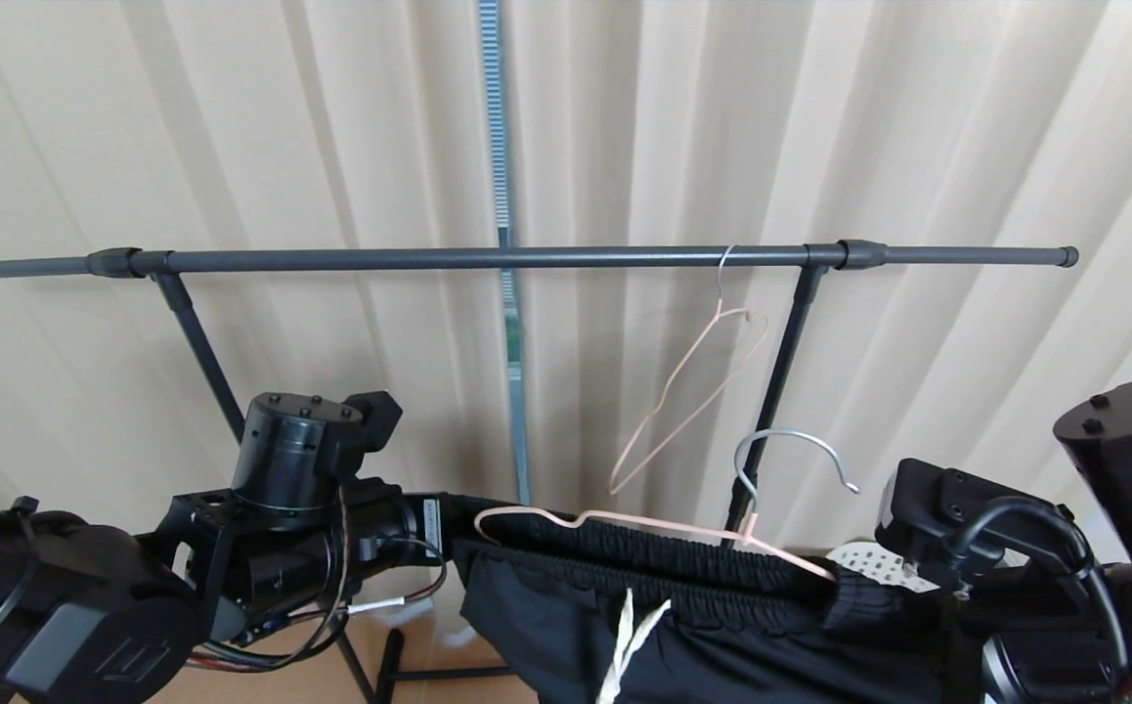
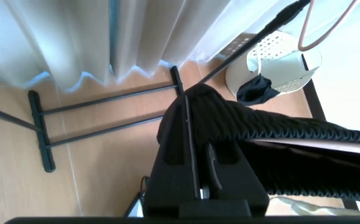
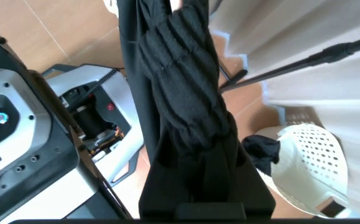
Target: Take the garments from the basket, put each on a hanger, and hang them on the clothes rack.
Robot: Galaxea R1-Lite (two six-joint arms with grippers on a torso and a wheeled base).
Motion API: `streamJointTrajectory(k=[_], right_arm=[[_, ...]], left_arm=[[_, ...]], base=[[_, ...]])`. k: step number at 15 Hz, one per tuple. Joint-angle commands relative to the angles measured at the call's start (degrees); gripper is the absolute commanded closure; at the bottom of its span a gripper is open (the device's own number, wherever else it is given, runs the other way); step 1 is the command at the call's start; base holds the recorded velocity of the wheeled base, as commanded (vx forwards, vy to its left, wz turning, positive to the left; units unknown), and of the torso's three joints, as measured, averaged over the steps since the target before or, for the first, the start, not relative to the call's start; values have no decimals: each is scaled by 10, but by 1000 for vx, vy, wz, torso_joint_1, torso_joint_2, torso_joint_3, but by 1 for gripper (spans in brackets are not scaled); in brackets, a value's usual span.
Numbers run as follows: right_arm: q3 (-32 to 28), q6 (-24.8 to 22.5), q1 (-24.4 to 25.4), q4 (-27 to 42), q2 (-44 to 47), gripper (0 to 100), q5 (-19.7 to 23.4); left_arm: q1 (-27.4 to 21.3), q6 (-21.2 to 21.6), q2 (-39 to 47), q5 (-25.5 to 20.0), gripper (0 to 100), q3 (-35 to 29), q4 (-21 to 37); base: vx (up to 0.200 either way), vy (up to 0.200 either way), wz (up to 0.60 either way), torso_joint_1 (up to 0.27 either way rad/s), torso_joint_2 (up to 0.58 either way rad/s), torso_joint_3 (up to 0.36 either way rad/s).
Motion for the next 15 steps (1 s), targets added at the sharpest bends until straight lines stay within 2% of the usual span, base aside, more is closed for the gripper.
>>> streamJointTrajectory(k=[1,4,5,8,9,10,12,15], right_arm=[[0,-3,0,-1,21,100,-15],[-13,-3,1,-11,57,100,-44],[-16,-3,2,-34,75,100,-51],[-14,-3,2,-82,108,100,-63],[-13,-3,3,-84,109,100,-65],[-5,-1,3,-92,108,100,-76],[3,-1,3,-93,108,100,-77],[11,2,3,-135,110,100,-92]], left_arm=[[2,11,-2,0,100,-8,1],[2,53,-2,1,100,-14,3],[2,77,-2,5,100,-37,26],[2,107,-20,6,100,-141,174],[2,109,-21,6,100,-146,183],[-1,134,-32,7,100,-201,285],[-1,174,-33,27,100,-254,373],[-35,190,-38,51,100,-297,451]], base=[[0,0,0,0,0,0],[0,0,0,0,0,0],[0,0,0,0,0,0],[0,0,0,0,0,0],[0,0,0,0,0,0],[0,0,0,0,0,0],[0,0,0,0,0,0],[0,0,0,0,0,0]])
